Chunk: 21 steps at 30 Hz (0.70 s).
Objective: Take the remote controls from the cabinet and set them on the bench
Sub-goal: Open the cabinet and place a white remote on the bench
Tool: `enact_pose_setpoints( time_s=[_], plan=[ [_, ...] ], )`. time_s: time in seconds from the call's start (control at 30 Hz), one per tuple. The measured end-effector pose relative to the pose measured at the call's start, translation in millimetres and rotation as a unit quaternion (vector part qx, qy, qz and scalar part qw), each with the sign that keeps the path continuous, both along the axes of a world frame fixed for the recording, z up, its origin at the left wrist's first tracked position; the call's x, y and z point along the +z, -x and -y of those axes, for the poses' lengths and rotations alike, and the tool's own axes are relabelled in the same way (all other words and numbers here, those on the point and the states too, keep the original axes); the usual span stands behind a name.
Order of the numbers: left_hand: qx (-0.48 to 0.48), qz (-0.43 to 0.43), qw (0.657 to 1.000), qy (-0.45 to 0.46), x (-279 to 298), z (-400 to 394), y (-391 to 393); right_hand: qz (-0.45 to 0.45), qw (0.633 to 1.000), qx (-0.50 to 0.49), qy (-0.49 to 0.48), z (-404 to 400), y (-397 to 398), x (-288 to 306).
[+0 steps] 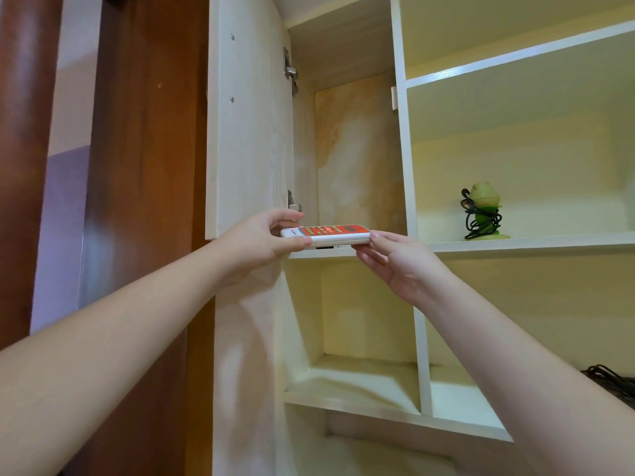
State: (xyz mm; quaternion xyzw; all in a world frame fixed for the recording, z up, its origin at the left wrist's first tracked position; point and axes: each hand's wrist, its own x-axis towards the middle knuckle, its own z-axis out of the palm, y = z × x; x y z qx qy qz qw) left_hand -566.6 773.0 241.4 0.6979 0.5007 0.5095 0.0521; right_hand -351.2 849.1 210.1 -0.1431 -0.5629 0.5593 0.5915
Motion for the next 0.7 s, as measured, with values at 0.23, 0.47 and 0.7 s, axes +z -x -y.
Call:
enact_pose_setpoints(
  time_s=[0.23, 0.47, 0.7],
  plan=[
    [0.035, -0.032, 0.999, 0.009, -16.4, 21.6, -2.6, 0.006, 1.0, -0.026, 0.014, 33.4, -3.2, -23.6],
    [0.026, -0.018, 0.999, 0.037, -37.7, 42.7, -7.4, -0.001, 0.996, -0.08, 0.032, 76.8, -12.4, -44.6],
    [-0.074, 0.006, 0.995, 0.067, -73.1, 56.7, -26.0, 0.009, 0.99, -0.132, 0.04, 123.4, -35.2, -75.3]
  ],
)
